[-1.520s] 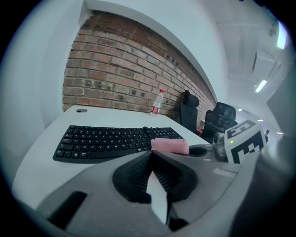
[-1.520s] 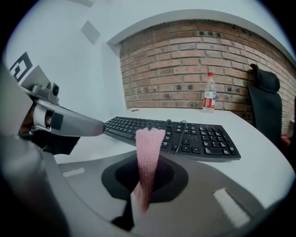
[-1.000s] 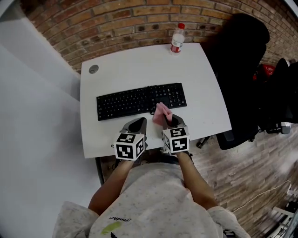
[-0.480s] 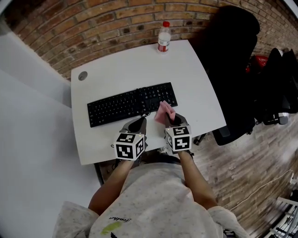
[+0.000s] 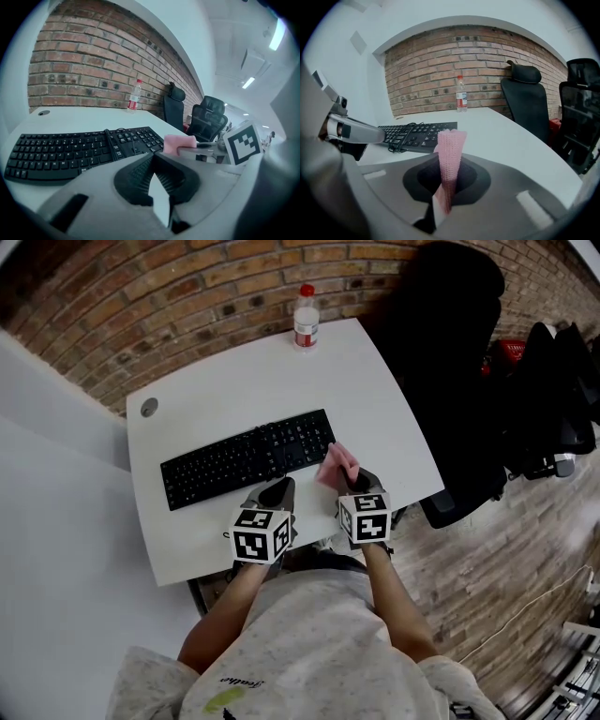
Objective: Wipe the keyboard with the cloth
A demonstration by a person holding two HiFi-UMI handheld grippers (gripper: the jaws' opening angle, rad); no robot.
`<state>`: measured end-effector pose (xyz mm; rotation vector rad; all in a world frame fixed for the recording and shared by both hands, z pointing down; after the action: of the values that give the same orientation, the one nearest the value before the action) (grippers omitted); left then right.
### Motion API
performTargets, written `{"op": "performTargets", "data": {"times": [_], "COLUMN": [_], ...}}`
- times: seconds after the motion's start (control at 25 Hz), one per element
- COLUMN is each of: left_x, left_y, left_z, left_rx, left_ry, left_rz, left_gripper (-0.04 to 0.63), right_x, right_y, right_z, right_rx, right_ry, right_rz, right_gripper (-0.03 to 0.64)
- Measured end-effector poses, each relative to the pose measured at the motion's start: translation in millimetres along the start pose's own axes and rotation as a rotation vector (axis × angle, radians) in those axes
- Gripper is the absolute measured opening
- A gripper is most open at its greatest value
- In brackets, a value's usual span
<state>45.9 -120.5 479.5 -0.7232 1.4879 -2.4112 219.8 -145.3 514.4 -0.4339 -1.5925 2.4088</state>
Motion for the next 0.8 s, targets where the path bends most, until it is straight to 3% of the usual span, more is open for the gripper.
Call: {"op": "performTargets", "data": {"times": [0.28,0.8], "left_x": [-4.9,-4.5], "left_y": [2.1,10.6], "left_z": [11.7,20.9], "left_rx": [0.004,-0.005], "left_ry": [-0.011,-0.001], "left_rz": [0.000,0.000], "left_gripper": [-0.003,-0.003], "right_x": [-30.6,-55.5], "right_y": [3.0,24.5], "right_z": [-4.8,-5.2], "right_rx": [-0.005,-0.043], "right_ry": [-0.059,-0.091], "right_rz": [0.032,0.025], "right_gripper": [0.026,0.026]}}
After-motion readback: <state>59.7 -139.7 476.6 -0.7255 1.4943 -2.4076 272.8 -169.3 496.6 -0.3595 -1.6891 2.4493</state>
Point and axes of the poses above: the fingertips, and each gripper's own axes: z forward along the fingers, x to its left, y out of its top, the point moved 7 cm from there along -z, backward along the fingers, and after that the axes turned 11 degrees about -x, right-handed, at the moved point
